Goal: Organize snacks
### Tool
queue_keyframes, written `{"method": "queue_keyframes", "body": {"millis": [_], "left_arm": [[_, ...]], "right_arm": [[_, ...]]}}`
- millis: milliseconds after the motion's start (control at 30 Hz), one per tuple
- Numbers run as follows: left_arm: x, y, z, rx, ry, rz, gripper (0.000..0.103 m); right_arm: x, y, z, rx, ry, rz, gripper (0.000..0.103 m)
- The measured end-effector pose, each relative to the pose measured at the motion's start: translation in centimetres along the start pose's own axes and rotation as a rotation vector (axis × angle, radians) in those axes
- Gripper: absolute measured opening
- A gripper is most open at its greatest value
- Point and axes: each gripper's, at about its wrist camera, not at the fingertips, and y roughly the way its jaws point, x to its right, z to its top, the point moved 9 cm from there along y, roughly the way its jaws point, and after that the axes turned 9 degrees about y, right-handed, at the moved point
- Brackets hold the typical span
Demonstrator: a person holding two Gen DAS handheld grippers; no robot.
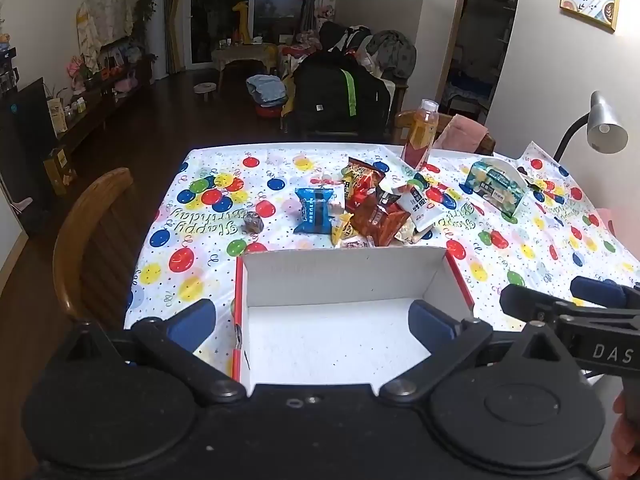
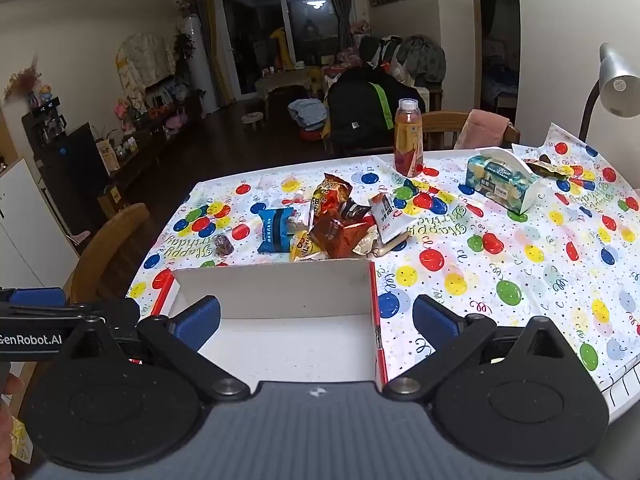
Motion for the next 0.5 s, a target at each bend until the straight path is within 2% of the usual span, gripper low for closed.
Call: {"method": "queue_keyframes", "body": {"millis": [500], "left_arm": [[-0.40,-0.76,0.49,0.035,-0.009,0.000,0.102]], "right_arm": [[-0.36,-0.28,0.40,0.027,-0.010,0.020,0.103]]}}
